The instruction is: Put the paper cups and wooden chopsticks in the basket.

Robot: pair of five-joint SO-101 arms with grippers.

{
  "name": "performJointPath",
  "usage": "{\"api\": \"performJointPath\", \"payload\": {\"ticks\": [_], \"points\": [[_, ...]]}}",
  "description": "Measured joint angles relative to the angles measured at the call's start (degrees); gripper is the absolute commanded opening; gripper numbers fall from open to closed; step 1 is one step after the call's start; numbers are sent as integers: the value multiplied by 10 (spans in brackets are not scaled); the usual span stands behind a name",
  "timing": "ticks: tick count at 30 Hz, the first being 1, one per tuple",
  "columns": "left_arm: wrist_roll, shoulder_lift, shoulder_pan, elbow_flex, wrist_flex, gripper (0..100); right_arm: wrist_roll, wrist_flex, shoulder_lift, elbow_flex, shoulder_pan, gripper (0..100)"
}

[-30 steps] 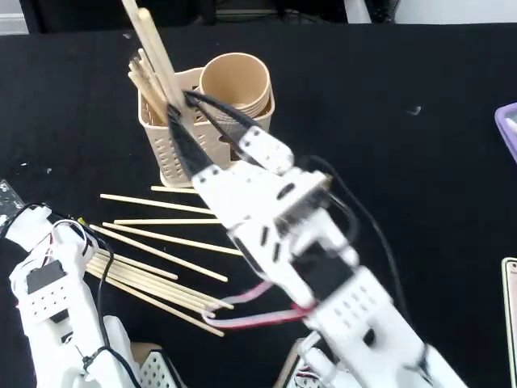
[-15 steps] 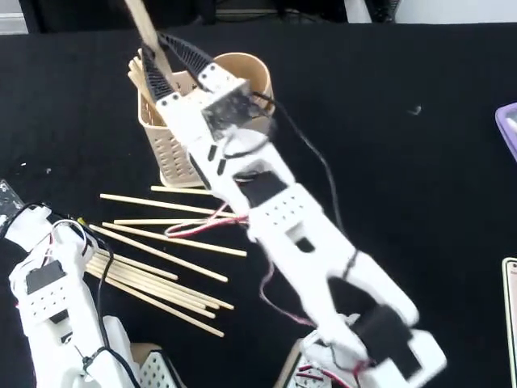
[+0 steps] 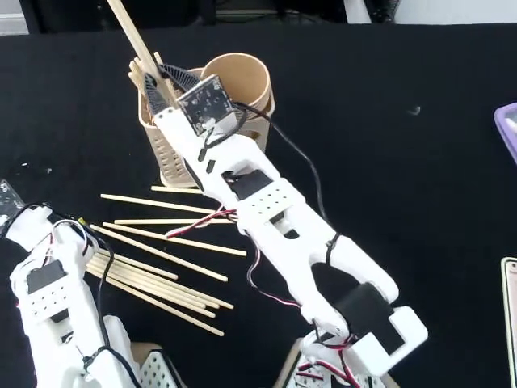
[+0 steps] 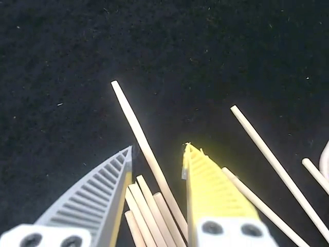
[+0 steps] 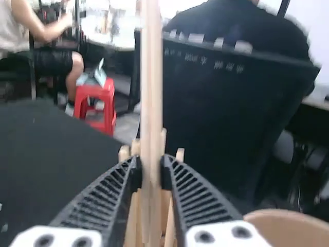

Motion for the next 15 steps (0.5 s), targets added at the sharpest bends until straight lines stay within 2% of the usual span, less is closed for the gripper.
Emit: {"api": "performJointPath", "payload": {"ticks": [9,13,15], "points": [[0,0,0,0,0,159,0,43,-18,0,0,104],[0,0,0,0,0,159,0,60,-98,0,0,103],[0,0,0,0,0,159,0,100,-155,0,0,103]]}}
